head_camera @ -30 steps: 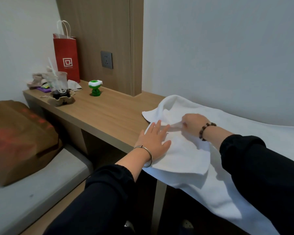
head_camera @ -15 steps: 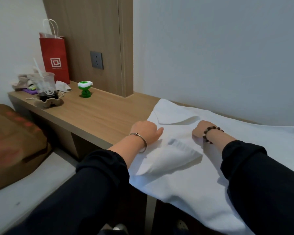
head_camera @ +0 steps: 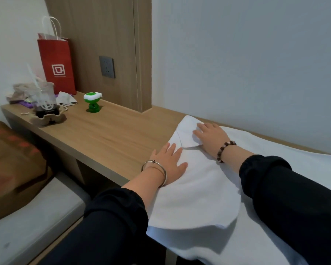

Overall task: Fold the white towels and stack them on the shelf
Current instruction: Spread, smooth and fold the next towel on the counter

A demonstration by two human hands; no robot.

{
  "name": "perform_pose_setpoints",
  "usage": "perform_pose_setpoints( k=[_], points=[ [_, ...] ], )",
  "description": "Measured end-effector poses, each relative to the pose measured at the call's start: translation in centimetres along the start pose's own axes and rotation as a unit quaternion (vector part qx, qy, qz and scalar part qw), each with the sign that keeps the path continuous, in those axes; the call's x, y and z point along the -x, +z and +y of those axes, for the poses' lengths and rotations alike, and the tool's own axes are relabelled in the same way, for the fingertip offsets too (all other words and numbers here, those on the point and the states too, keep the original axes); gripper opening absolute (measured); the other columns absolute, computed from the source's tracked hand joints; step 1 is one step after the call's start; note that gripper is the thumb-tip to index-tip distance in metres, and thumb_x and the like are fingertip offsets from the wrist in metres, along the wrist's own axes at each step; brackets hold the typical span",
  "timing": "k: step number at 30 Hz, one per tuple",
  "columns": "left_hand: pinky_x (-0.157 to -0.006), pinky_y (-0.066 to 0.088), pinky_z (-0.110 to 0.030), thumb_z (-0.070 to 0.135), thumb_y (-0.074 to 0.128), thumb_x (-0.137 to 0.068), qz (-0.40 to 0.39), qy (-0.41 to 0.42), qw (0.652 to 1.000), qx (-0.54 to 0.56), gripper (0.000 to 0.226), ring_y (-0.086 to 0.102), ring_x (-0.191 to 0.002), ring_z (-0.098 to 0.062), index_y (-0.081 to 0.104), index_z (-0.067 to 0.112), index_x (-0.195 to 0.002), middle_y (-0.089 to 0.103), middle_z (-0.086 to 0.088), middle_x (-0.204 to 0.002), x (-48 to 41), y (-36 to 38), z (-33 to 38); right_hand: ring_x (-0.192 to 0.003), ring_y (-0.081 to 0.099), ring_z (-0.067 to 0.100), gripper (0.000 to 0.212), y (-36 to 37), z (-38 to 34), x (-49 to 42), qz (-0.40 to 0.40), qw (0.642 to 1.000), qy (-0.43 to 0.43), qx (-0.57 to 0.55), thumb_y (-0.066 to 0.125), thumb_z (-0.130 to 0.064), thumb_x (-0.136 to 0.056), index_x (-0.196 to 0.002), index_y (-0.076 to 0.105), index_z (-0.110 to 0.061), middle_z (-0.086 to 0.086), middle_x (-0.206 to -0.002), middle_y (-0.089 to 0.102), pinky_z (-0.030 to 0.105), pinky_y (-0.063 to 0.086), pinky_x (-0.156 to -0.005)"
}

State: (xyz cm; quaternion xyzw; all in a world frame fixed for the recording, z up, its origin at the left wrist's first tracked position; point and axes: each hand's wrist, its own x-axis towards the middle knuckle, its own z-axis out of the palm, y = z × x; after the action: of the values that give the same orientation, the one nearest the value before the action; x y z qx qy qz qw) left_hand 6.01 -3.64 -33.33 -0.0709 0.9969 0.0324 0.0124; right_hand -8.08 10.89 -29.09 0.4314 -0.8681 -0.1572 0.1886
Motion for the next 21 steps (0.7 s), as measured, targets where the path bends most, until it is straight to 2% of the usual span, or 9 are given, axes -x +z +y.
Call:
perform_pose_setpoints(
  k=[2,3,6,8,12,14,16,18,21],
  points=[
    [-0.116,0.007,-0.049,0.056,0.016,-0.094,-0.002,0.0,1.0,0.0,0.066,-0.01,-0.146,-0.015,0.002,0.026,-0.152,-0.005,0.005,-0.16,0.0,0.0,0.0,-0.105,0.057,0.031,0.025,-0.3,0.6,-2.0,0.001,0.979,0.1,-0.178,0.046,-0.03,-0.093,-0.102,0.061,-0.011,0.013,-0.111,0.061,0.033,0.043,-0.081],
    [-0.116,0.007,-0.049,0.056,0.016,-0.094,0.0,0.001,1.0,0.001,0.065,-0.01,-0.146,-0.014,0.002,0.027,-0.151,-0.005,0.005,-0.16,0.0,-0.1,0.0,-0.102,0.059,0.033,0.034,-0.5,1.7,-2.9,0.013,0.933,0.203,-0.298,0.044,-0.033,-0.097,-0.101,0.064,-0.006,0.017,-0.106,0.064,0.033,0.04,-0.076],
    [-0.116,0.007,-0.05,0.054,0.017,-0.095,0.006,0.008,1.0,0.003,0.064,-0.013,-0.145,-0.012,0.003,0.027,-0.151,-0.006,0.006,-0.159,0.1,-0.2,0.1,-0.106,0.059,0.036,0.051,0.3,6.4,-3.5,0.11,0.691,0.516,-0.494,0.048,-0.042,-0.097,-0.109,0.06,0.006,0.023,-0.113,0.063,0.034,0.039,-0.076],
    [-0.116,0.007,-0.05,0.054,0.017,-0.095,0.006,0.017,1.0,0.003,0.063,-0.014,-0.144,-0.01,0.003,0.028,-0.151,-0.007,0.007,-0.159,0.2,-0.2,0.2,-0.104,0.06,0.034,0.048,1.4,8.0,-2.9,0.116,0.625,0.6,-0.486,0.054,-0.04,-0.094,-0.108,0.058,0.005,0.019,-0.112,0.064,0.034,0.038,-0.073],
    [-0.116,0.007,-0.05,0.054,0.018,-0.095,0.004,0.027,1.0,0.002,0.061,-0.013,-0.145,-0.011,0.004,0.032,-0.151,-0.006,0.007,-0.159,0.3,-0.4,0.2,-0.097,0.063,0.033,0.035,2.2,8.1,-2.8,0.12,0.645,0.601,-0.457,0.055,-0.031,-0.095,-0.102,0.062,0.002,0.018,-0.106,0.067,0.033,0.039,-0.069],
    [-0.116,0.007,-0.05,0.053,0.018,-0.096,0.0,0.027,1.0,0.002,0.06,-0.013,-0.145,-0.011,0.003,0.034,-0.15,-0.006,0.007,-0.159,0.4,-0.5,0.3,-0.1,0.062,0.033,0.031,1.9,8.0,-2.5,0.116,0.68,0.588,-0.423,0.054,-0.028,-0.096,-0.103,0.062,0.001,0.018,-0.108,0.066,0.034,0.041,-0.072],
    [-0.116,0.006,-0.05,0.053,0.018,-0.096,-0.004,0.025,1.0,0.001,0.059,-0.012,-0.145,-0.012,0.002,0.036,-0.15,-0.006,0.007,-0.159,0.6,-0.7,0.4,-0.111,0.055,0.034,0.026,1.6,7.6,-2.3,0.091,0.775,0.542,-0.312,0.051,-0.019,-0.096,-0.116,0.055,-0.003,0.018,-0.12,0.059,0.037,0.042,-0.083],
    [-0.116,0.006,-0.051,0.053,0.017,-0.096,-0.008,0.023,1.0,0.002,0.059,-0.012,-0.145,-0.013,0.002,0.037,-0.15,-0.006,0.007,-0.159,0.6,-0.8,0.5,-0.122,0.042,0.034,0.041,1.0,6.6,-2.6,0.071,0.885,0.433,-0.159,0.05,-0.012,-0.093,-0.133,0.04,-0.011,0.017,-0.134,0.043,0.043,0.036,-0.095],
    [-0.116,0.006,-0.051,0.053,0.018,-0.096,-0.009,0.023,1.0,0.003,0.058,-0.011,-0.145,-0.013,0.002,0.036,-0.15,-0.005,0.007,-0.159,0.7,-1.0,0.5,-0.14,0.017,0.034,0.066,0.1,4.9,-3.9,0.098,0.971,0.214,-0.04,0.048,-0.014,-0.091,-0.15,0.018,-0.02,0.017,-0.154,0.015,0.05,0.014,-0.112]
  ],
)
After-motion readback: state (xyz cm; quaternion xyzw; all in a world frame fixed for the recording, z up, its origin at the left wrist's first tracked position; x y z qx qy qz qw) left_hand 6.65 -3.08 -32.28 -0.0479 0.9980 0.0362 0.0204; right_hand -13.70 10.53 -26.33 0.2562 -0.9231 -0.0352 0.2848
